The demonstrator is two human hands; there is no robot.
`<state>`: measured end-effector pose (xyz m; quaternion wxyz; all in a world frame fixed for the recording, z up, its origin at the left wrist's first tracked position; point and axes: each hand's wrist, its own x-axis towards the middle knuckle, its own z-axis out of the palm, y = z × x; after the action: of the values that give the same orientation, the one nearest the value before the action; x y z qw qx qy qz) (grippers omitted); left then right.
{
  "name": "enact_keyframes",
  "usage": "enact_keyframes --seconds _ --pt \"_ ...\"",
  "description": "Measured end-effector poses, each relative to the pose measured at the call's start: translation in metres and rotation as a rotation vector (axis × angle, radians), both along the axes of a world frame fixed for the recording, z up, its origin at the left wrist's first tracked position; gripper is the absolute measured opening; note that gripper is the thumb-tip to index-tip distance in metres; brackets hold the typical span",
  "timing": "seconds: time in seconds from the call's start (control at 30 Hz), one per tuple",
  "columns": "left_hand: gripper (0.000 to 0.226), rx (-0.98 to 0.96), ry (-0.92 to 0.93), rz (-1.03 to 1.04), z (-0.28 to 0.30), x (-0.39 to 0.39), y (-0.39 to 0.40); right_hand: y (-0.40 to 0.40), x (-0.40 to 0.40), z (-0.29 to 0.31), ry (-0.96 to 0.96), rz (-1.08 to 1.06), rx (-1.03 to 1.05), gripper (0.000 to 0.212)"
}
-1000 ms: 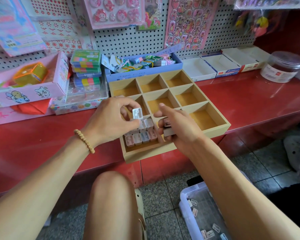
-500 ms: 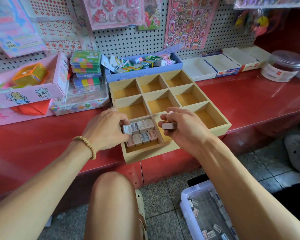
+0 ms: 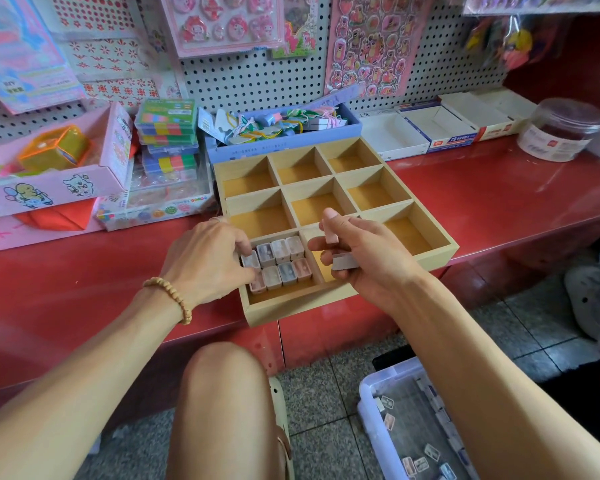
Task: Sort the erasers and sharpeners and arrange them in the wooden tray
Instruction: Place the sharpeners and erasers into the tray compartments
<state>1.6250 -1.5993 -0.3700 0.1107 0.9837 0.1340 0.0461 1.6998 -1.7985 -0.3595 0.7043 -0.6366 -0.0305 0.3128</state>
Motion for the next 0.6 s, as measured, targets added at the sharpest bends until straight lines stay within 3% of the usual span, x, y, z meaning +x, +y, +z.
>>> enact_keyframes --seconds 0.1,0.33,0.5,0.6 --pt "0.024 -0.016 0.007 -0.019 -0.002 0.001 0.0 -0.001 0.0 -0.001 -0.031 0.019 -0.037 0.036" --pt "0.027 -0.056 -0.026 -0.033 -0.005 0.003 0.001 0.0 0.0 -0.008 -0.088 0.035 -0.012 0.014" --pt "0.026 -0.374 -0.221 -0.136 0.008 0.0 -0.014 0.005 -0.003 -0.009 -0.145 0.005 -0.054 0.02" --pt "0.024 -0.44 -0.288 -0.186 0.007 0.002 -0.031 0.007 -0.004 -0.011 -0.16 -0.037 -0.071 0.016"
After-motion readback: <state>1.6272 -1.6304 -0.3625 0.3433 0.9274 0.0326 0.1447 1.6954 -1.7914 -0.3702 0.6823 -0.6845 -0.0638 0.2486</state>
